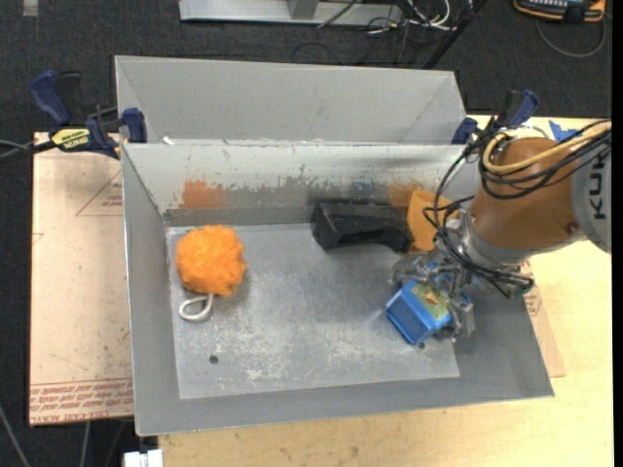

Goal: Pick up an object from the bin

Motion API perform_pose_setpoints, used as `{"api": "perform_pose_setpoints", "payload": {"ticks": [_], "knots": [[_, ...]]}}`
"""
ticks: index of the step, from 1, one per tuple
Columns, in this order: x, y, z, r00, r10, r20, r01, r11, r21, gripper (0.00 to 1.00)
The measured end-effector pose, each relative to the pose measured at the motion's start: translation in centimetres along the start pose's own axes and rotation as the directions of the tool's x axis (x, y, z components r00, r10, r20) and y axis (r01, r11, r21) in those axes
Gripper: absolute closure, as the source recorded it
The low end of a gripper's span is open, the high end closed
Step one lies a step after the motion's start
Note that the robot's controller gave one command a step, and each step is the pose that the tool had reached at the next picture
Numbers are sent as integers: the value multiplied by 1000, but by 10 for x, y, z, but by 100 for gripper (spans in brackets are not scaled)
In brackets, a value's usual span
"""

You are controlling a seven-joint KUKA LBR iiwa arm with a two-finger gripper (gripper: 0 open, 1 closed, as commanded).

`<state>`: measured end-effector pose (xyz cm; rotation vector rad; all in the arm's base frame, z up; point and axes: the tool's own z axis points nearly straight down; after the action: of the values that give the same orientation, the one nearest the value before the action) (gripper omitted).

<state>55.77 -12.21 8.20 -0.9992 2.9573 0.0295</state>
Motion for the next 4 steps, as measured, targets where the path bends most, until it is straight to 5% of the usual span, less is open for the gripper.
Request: {"api": "perform_pose_setpoints", "payload": {"ticks": [1, 2, 4], "knots": [[0, 0, 0, 1000, 0, 0, 0, 1000, 0, 100], [-56, -4, -47, 944, -330, 4, 330, 944, 0, 100], [-59, -8, -46, 926, -378, 4, 378, 926, 0, 100]]}}
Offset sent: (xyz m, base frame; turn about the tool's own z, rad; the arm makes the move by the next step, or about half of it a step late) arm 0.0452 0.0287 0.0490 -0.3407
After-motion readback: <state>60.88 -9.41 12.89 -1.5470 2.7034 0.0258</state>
